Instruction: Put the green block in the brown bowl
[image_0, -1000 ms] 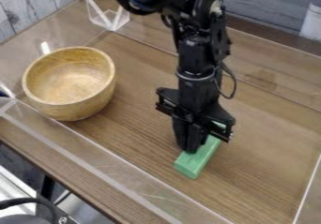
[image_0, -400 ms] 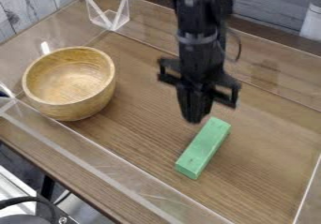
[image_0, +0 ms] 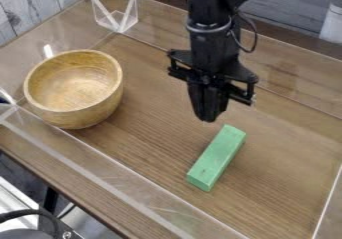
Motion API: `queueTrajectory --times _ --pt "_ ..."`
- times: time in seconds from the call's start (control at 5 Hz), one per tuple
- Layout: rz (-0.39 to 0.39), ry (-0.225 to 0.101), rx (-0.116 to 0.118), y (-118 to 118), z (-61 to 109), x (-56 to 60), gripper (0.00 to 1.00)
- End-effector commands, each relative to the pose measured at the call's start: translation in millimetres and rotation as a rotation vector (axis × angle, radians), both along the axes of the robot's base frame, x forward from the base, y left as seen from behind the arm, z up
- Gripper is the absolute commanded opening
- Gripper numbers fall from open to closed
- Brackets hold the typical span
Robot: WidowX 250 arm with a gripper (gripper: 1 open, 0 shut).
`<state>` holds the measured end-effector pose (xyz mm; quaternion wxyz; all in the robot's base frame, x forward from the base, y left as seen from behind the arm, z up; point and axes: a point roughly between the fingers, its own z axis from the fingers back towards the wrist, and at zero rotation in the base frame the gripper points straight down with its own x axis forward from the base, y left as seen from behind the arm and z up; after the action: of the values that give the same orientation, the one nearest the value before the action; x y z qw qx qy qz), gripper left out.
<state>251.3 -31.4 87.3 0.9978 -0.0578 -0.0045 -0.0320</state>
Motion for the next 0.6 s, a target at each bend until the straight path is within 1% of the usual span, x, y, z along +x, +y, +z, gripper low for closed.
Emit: queueTrajectory --times 0.0,0.2,0.4 --pt "-0.014 -0.02 -0.003 -4.2 -0.1 2.5 1.0" --pt "-0.03 -0.005 0.0 -8.1 -9.1 0.5 1.0" --pt "-0.034 0.014 0.007 -11.4 -22.6 -0.2 1.0"
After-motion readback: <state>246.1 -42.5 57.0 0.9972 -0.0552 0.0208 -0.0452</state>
